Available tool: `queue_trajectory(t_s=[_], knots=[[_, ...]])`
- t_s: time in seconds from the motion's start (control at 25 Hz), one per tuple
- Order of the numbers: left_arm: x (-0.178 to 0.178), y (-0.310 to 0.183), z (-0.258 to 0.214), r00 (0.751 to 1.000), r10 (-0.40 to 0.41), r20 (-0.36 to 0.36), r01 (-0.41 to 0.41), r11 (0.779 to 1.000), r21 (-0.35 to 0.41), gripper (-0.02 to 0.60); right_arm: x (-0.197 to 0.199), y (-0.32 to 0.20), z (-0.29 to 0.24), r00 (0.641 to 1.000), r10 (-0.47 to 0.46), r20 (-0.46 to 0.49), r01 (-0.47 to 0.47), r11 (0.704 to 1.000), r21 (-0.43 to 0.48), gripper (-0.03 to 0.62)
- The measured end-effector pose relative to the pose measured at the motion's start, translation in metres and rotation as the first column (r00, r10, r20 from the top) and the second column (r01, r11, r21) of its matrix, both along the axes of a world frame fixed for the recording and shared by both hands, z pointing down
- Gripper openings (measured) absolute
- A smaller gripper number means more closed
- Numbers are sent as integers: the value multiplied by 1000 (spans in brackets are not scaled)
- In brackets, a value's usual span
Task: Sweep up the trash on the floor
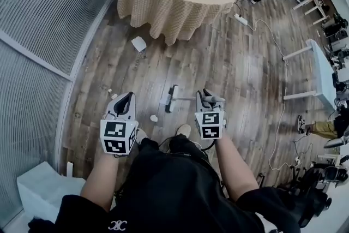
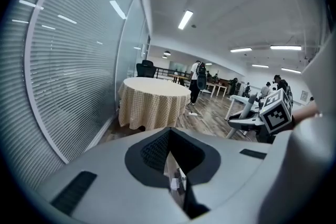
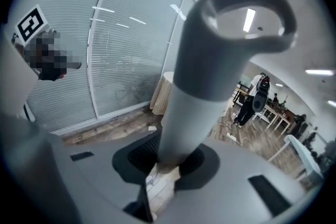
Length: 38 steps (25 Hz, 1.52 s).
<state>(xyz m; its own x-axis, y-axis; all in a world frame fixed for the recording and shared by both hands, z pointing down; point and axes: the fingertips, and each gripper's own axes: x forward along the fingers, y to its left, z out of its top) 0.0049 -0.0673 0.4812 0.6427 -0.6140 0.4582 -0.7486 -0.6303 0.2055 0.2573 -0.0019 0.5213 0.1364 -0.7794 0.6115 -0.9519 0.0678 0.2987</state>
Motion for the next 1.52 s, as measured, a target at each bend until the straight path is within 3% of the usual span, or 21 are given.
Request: queue_trajectory(t_s=[0.24,0.48,0.92,1.08,1.52], knots=[[-13,7,15,998,-54,9,55,998,-44,-3,1,-21,27,1000,8,-29,-10,998,-60,80],[-6,20,15,999,-38,11,38,997,-62,-3,13,-26,59,997,70,-13,-71,991,-115,80],[-47,20,-5,991,-136,-18,135,990,-38,-3,-31,-91,69,995,64,77,-57,995,-84,80],[-71,23,-12,982,-187,11,187,982,-1,-3,-49,-114,69,993,47,107,-39,996,-77,80],[-114,41,-8,956,-291,46,292,956,-8,-3,-91,-158,59,985,18,173,-10,999,-42,80]])
